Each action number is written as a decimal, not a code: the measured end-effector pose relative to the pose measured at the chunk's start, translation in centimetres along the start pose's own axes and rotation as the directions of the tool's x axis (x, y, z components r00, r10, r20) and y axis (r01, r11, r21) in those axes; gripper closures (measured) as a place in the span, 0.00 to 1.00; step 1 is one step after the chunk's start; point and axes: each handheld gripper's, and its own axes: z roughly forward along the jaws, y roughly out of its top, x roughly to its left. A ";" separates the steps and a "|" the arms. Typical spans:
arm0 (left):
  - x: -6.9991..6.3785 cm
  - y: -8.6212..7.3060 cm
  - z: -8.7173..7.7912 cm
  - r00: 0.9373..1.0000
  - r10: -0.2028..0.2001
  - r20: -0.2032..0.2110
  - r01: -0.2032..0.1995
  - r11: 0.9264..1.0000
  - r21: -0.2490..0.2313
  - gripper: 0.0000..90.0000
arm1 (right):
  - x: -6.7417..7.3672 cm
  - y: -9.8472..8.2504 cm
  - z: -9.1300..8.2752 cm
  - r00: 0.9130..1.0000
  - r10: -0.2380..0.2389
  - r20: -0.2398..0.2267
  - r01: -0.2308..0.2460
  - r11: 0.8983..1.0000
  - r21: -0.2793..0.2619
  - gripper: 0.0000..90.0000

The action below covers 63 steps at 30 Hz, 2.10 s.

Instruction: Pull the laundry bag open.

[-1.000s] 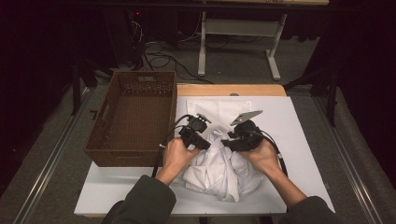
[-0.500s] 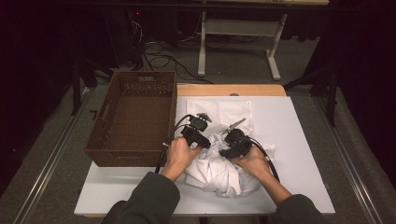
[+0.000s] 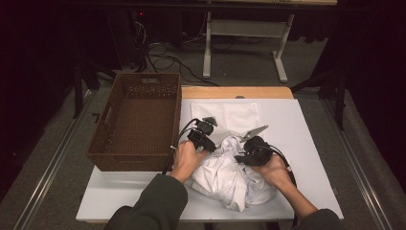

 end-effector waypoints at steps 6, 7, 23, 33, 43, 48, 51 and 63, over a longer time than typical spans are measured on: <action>-0.5 0.3 1.0 0.999 0.042 0.010 -0.042 0.999 0.008 0.54 | -0.1 0.1 0.5 1.000 0.007 -0.002 -0.007 1.000 0.023 0.92; -0.6 0.4 1.0 0.999 0.049 0.011 -0.049 0.999 0.004 0.54 | -0.1 0.1 0.6 1.000 0.015 -0.006 -0.014 1.000 0.022 0.92; -3.0 0.8 1.5 0.979 0.204 -0.028 -0.203 0.979 0.023 0.91 | -0.3 0.3 0.8 0.999 0.050 -0.015 -0.050 0.998 0.038 0.92; -2.7 -3.0 -4.4 0.976 0.214 -0.044 -0.218 0.956 -0.198 0.92 | -0.8 0.8 1.0 0.998 0.070 -0.010 -0.069 0.997 0.045 0.92; -1.8 -5.4 -4.6 0.979 0.205 -0.022 -0.204 0.952 -0.230 0.91 | -1.8 2.0 2.0 0.988 0.091 0.124 -0.095 0.995 0.031 0.91; -1.2 -6.0 -4.2 0.981 0.193 0.022 -0.180 0.944 -0.275 0.91 | -1.3 2.0 1.2 0.989 0.075 0.128 -0.077 0.997 0.009 0.76; -1.0 -6.3 -4.0 0.981 0.190 0.044 -0.167 0.935 -0.312 0.91 | -0.7 2.0 -0.2 0.991 0.064 0.116 -0.060 0.997 -0.039 0.72; -0.8 -6.9 -5.5 0.981 0.189 0.037 -0.164 0.921 -0.354 0.91 | -0.3 4.1 3.1 0.980 -0.037 0.197 0.023 0.997 0.076 0.97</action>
